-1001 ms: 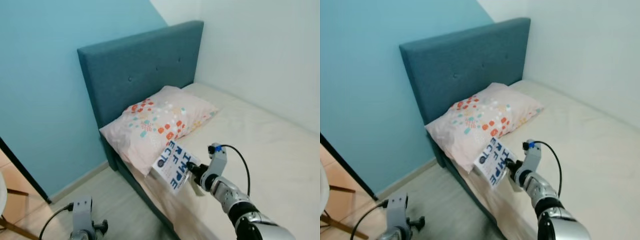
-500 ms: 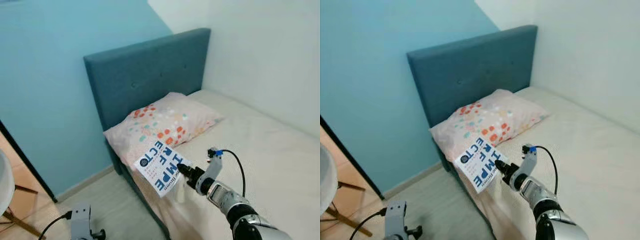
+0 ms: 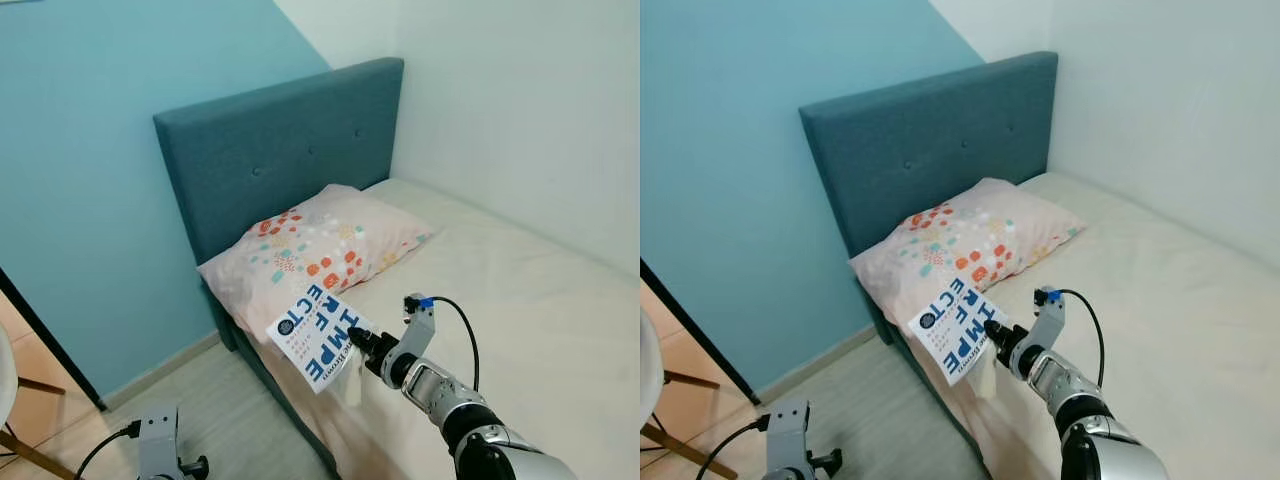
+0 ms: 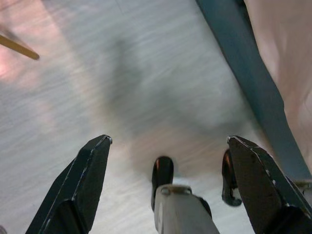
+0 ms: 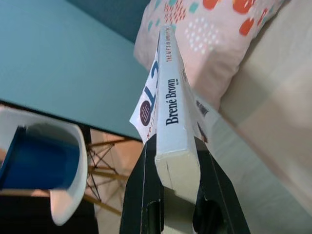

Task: Clean up the room

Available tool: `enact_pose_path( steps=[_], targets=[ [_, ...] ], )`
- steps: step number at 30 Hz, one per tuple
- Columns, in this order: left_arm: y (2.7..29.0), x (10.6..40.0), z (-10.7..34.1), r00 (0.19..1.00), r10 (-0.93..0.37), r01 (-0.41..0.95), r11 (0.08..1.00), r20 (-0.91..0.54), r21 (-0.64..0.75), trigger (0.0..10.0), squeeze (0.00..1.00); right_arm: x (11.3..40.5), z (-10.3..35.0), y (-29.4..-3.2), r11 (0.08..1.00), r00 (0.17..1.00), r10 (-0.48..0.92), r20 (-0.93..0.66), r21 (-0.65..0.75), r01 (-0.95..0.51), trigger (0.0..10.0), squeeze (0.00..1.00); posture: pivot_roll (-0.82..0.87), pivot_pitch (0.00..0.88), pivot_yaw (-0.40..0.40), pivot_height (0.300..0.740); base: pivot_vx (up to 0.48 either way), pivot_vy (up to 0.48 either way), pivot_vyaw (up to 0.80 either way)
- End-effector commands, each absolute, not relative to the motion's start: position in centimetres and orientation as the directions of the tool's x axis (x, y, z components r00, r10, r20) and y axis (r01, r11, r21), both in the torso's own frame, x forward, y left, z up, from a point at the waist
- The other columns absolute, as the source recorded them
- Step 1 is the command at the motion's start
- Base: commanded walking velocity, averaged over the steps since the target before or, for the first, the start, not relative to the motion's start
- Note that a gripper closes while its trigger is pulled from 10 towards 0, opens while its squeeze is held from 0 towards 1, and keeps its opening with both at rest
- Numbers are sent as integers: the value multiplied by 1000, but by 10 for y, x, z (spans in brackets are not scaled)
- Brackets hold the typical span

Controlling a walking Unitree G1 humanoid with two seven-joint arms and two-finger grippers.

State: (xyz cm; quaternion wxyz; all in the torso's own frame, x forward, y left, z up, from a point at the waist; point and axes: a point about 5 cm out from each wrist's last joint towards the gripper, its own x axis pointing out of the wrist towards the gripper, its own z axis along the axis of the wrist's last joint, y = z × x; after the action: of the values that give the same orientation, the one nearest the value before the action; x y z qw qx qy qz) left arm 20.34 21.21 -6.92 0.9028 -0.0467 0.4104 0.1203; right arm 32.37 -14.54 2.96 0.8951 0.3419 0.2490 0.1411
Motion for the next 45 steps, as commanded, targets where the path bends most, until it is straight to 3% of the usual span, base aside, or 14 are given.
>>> enact_pose_path(
  steps=[1, 14, 28, 33, 37, 39, 42, 45],
  targets=[
    [225, 214, -59, 674, 213, -272, 962, -708, 30, 10000, 0, 333, 41, -150, 714, 871, 392, -297, 695, -85, 10000, 0, -110, 0, -6, 710, 0, 0, 0],
    [239, 236, -40, 731, 252, -299, 954, -634, 33, 10000, 0, 332, 40, -155, 690, 866, 390, -312, 722, -51, 10000, 0, -89, 0, 8, 665, 0, 0, 0],
    [268, 207, -48, 711, 294, -303, 948, -639, 99, 10000, 0, 338, 50, -153, 662, 855, 445, -266, 741, -114, 10000, 0, -26, 118, 61, 615, 0, 0, 0],
    [279, 205, -44, 725, 295, -282, 951, -622, 123, 10000, 0, 342, 56, -169, 703, 864, 411, -290, 705, -98, 10000, 0, 10, 187, 94, 600, 0, 0, 0],
    [288, 207, -36, 761, 279, -238, 960, -586, 148, 10000, 0, 350, 67, -203, 805, 909, 233, -345, 592, 18, 10000, 0, 51, 234, 114, 600, 0, 0, 0],
    [289, 206, -35, 765, 276, -231, 961, -582, 152, 10000, 0, 350, 69, -207, 815, 913, 208, -351, 579, 37, 10000, 0, 51, 234, 114, 600, 0, 0, 0],
    [292, 206, -33, 776, 269, -213, 963, -571, 163, 10000, 0, 359, 88, -229, 839, 951, 90, -296, 537, 88, 10000, 0, 67, 246, 121, 600, 0, 0, 0],
    [293, 205, -33, 777, 269, -212, 963, -570, 165, 10000, 0, 363, 99, -236, 838, 965, 71, -254, 539, 81, 10000, 0, 68, 247, 124, 600, 0, 0, 0]
  ],
)
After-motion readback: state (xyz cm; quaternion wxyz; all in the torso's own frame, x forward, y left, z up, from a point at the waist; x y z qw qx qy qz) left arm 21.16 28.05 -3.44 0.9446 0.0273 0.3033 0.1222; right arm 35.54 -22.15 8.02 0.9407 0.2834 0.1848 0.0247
